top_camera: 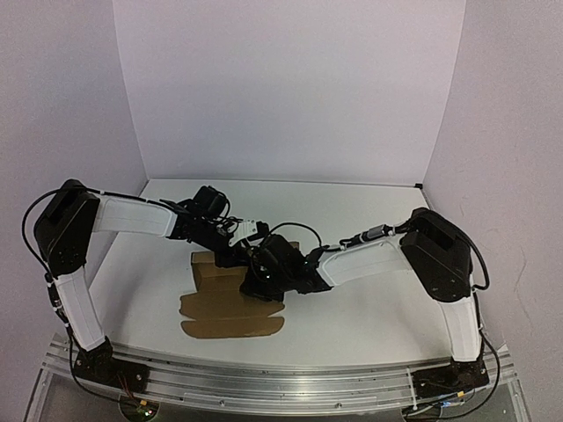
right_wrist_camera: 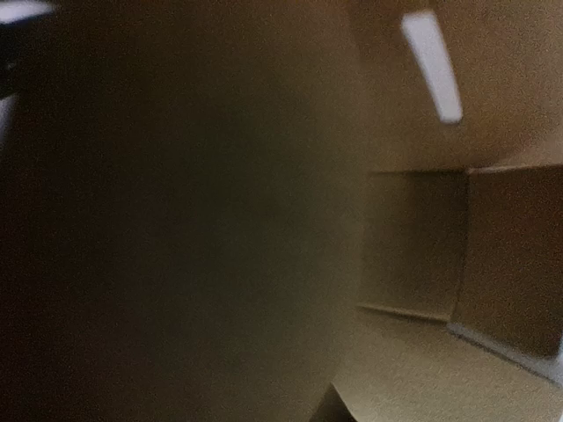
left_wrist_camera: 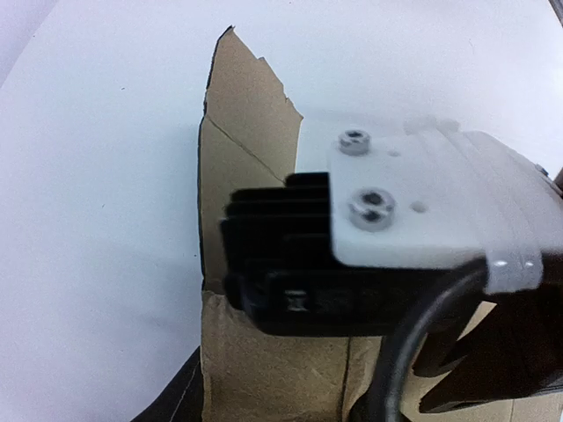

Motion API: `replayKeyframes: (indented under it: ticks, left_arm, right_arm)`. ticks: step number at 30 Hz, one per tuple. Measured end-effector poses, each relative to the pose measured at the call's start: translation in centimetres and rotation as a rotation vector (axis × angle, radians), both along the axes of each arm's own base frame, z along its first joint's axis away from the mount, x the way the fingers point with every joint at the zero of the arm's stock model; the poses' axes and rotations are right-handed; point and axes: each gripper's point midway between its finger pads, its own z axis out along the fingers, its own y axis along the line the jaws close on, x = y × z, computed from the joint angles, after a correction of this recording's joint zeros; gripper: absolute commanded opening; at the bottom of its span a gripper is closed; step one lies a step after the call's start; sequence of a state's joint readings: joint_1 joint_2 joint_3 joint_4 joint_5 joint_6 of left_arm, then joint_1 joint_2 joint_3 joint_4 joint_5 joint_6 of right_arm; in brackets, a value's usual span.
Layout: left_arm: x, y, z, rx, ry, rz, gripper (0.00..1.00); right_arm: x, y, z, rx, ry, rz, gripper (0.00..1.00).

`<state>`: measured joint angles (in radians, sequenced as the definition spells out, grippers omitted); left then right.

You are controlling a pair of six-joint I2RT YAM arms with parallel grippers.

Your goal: Fold the paper box

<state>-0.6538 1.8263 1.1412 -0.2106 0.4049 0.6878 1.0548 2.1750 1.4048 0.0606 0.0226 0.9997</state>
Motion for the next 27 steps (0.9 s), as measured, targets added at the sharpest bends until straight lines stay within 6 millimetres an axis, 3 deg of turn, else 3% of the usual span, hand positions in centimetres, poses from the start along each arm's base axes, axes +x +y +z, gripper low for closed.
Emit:
replayKeyframes:
  ticks: [6, 10, 13, 16, 19, 21, 24, 26, 27]
  left_arm:
    - [0.3, 0.0, 0.0, 0.001, -0.016, 0.012, 0.41]
    - [0.4, 0.1, -0.1, 0.005, -0.019, 0.016, 0.41]
    - [0.4, 0.0, -0.1, 0.0, -0.022, 0.012, 0.41]
    - [0.3, -0.1, -0.1, 0.0, -0.026, 0.002, 0.41]
    - [0.3, -0.1, -0.1, 0.004, -0.036, -0.01, 0.41]
    - [0.3, -0.1, -0.1, 0.007, -0.044, -0.018, 0.41]
    - [0.3, -0.1, -0.1, 0.009, -0.052, -0.027, 0.41]
    - [0.2, -0.1, -0.1, 0.009, -0.053, -0.031, 0.41]
    - [0.2, -0.1, -0.1, 0.009, -0.054, -0.034, 0.41]
  right_arm:
    - [-0.4, -0.8, -1.2, -0.012, 0.015, -0.001, 0.09]
    - [-0.6, -0.7, -0.9, 0.005, 0.024, 0.061, 0.12]
    - [-1.8, -1.5, -0.3, 0.01, 0.033, 0.144, 0.16]
    - [-4.0, -3.7, 1.5, 0.007, 0.022, 0.227, 0.2]
    - [-5.5, -6.5, 5.7, 0.039, -0.035, 0.282, 0.22]
    - [-4.6, -8.3, 9.8, 0.092, -0.111, 0.268, 0.24]
    - [-0.5, -12.0, 15.0, 0.129, -0.26, 0.161, 0.27]
    - [2.6, -14.5, 16.4, 0.109, -0.333, 0.073, 0.27]
    - [4.4, -16.0, 16.2, 0.077, -0.358, 0.027, 0.27]
